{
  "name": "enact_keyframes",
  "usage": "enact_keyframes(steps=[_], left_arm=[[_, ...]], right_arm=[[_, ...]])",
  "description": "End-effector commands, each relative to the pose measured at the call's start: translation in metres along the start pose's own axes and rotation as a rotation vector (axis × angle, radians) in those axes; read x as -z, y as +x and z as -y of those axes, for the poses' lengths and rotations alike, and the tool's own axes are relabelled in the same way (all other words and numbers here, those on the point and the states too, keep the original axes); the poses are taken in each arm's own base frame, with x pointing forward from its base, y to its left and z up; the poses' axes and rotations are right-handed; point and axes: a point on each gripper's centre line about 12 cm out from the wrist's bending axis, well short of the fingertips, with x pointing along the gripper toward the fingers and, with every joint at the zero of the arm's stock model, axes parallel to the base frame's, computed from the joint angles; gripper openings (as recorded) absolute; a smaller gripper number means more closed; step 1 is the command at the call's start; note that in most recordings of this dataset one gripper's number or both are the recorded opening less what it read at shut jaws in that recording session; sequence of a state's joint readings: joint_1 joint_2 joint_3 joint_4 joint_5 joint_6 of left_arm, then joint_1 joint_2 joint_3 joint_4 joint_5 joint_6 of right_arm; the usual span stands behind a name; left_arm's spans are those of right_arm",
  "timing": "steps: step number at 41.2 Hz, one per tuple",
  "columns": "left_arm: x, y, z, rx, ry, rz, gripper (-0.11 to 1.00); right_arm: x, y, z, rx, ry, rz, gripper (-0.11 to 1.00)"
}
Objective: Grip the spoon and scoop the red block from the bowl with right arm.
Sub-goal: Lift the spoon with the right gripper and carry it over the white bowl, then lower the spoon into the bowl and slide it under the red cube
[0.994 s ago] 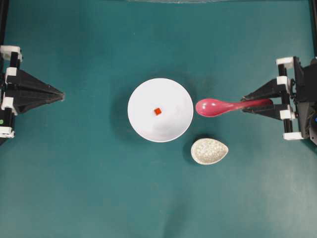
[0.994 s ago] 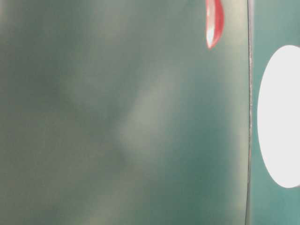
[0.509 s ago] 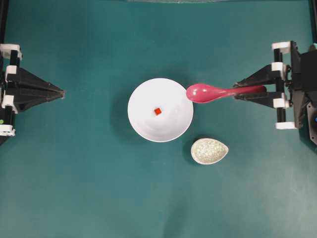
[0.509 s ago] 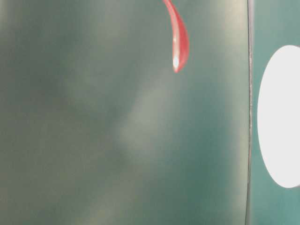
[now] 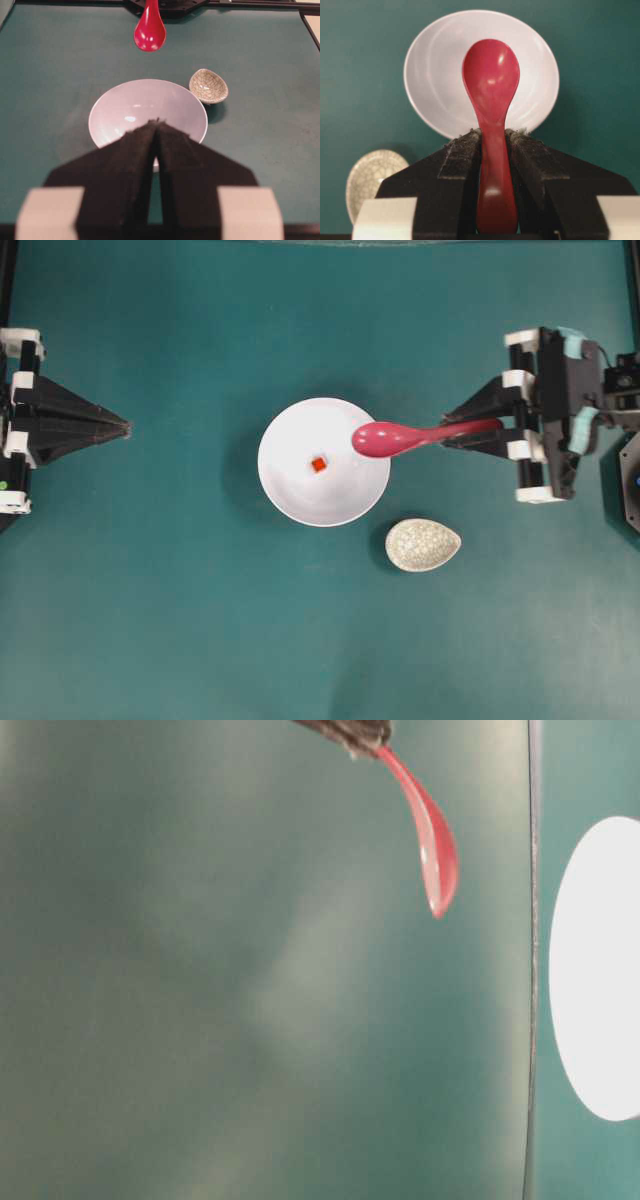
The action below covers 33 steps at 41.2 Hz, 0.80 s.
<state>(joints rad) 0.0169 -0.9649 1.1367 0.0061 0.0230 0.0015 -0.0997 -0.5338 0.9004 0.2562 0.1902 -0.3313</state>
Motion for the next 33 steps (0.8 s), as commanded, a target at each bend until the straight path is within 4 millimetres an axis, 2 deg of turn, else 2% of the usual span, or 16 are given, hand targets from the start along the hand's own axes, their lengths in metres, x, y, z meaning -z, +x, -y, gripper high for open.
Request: enact_keyframes(steps=[1,19,33], left_arm=[[-0.011,0.001,-0.001,-0.003,0.004,0.029,0.00],[-0.012,0.001,0.000,-0.002,0.004,0.032,0.00],[-0.012,0.001,0.000,-0.002,0.006,0.031,0.00]], right_arm=[[-0.016,0.004,0.002,0.000,0.031,0.016,0.25],[-0.020,0.035,0.000,-0.040,0.139,-0.151,0.25],[-0.021,0.055,-0.002,-0.064,0.152,-0.261,0.25]])
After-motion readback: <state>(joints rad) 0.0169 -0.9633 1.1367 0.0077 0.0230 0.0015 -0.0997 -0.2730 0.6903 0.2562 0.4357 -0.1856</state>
